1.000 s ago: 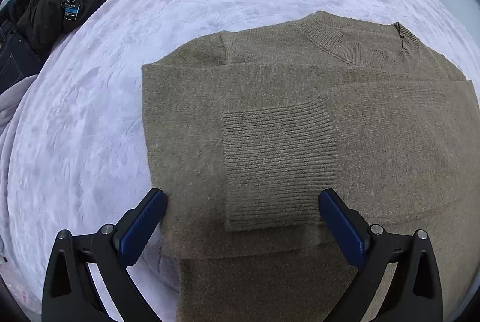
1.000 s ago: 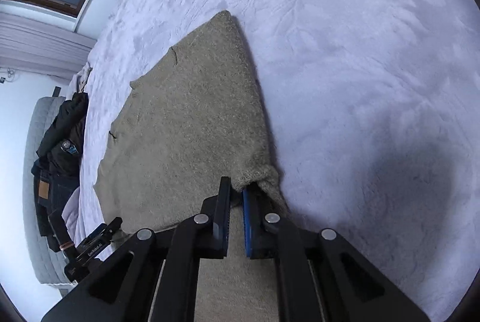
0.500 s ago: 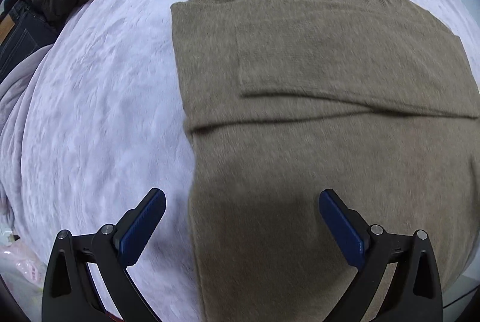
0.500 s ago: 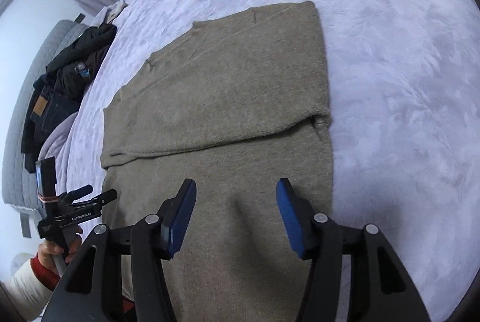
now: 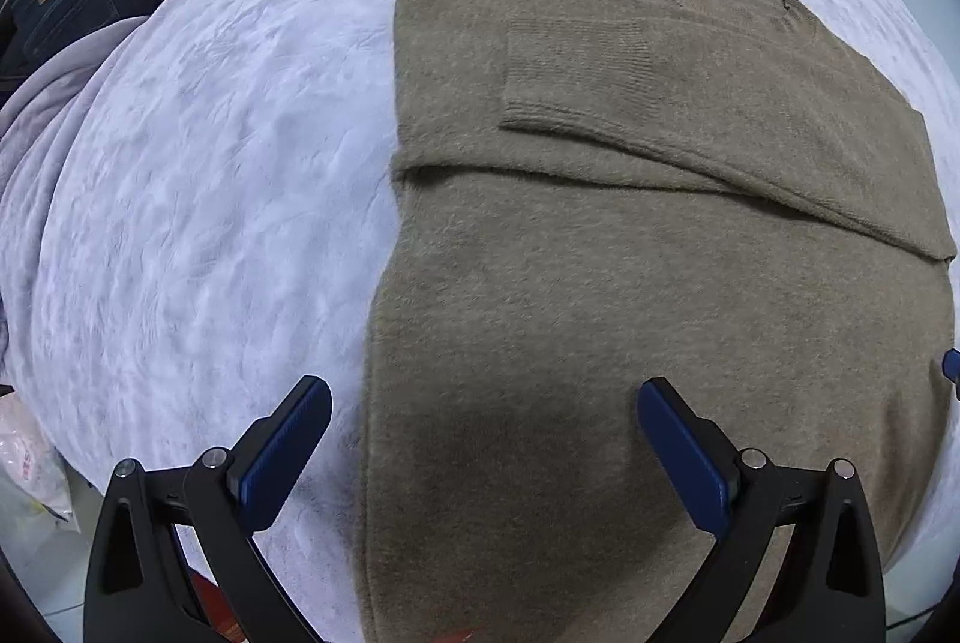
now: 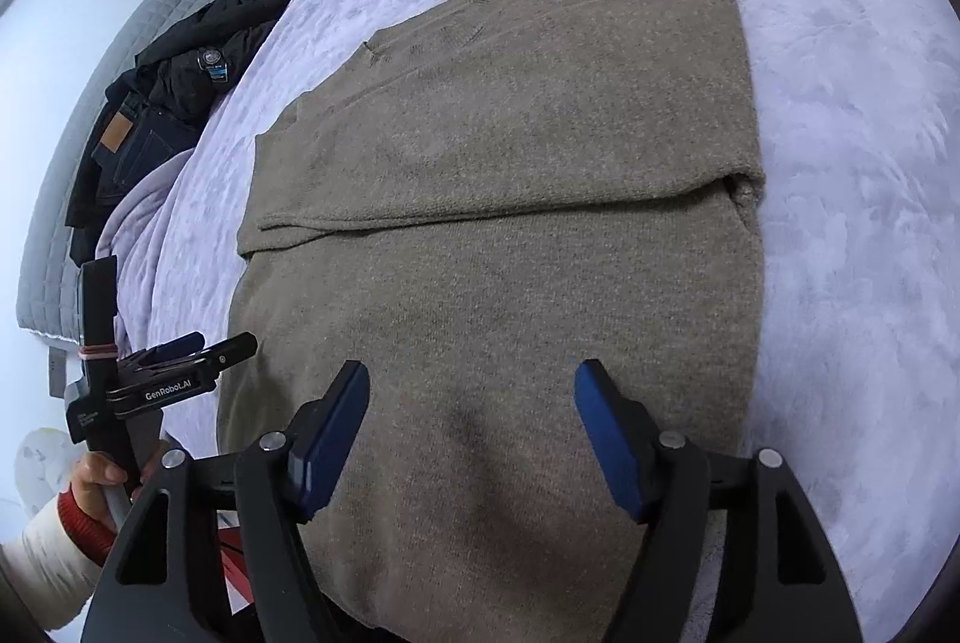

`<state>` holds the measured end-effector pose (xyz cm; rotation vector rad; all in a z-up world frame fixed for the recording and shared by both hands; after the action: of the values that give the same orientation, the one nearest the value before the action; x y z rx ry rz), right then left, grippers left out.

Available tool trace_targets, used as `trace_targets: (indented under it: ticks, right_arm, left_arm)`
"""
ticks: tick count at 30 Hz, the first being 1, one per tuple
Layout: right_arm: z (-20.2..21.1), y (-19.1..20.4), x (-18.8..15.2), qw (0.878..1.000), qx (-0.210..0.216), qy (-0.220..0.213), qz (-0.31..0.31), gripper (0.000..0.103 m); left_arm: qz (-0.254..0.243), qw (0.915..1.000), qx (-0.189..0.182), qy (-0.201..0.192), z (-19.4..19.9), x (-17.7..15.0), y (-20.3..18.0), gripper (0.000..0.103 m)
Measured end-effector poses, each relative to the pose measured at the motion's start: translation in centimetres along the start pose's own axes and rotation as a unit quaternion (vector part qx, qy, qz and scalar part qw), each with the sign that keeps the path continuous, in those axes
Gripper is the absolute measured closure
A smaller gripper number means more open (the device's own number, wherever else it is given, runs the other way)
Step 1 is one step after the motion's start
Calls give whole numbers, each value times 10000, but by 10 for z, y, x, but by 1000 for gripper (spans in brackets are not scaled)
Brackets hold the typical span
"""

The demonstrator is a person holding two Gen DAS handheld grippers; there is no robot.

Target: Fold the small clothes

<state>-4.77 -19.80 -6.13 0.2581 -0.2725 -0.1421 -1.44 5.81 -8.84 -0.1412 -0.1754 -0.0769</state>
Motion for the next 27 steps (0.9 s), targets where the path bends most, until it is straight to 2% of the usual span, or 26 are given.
trace_targets:
  ticks: [3,11,16,19,23,26,27]
  right_arm:
    - [2,5,-9,9999,-46,-98,100,14]
    - [0,15,-50,9996,-100,223,-127,14]
    - [3,15,-71,9990,-105,259,-340,13]
    - [6,11,-80,9986,-147,255,-428,13]
    - [13,0,-94,9980,-239,266,-512,13]
    - [17,-14,-107,9974,-333,269,-584,13]
    - [19,-21,-113,9970,-340,292,-636,13]
  left_arm:
    - [-33,10000,-50,-38,3,-7,3,0]
    - [-95,9998,-180,5,18,-54,17,0]
    - [-219,9997,71,113,24,-83,36,0]
    - [-241,9994,54,223,25,-100,43,0]
    - [-369,9985,-171,376,28,-126,38,0]
    - [-531,9959,-543,501,27,-146,29,1]
    - [-564,9939,-772,552,27,-154,23,0]
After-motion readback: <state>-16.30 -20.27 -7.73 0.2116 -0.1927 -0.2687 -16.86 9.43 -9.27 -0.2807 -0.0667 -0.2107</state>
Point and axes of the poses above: each gripper's, at about its wrist camera, not at the fingertips, and z roughly against the way its jaws point, y to its left, x to its top, the point moved 10 cm from there along -z, roughly the way its jaws point, and after that the axes turned 11 degrees about -x, right-handed, at the moved point
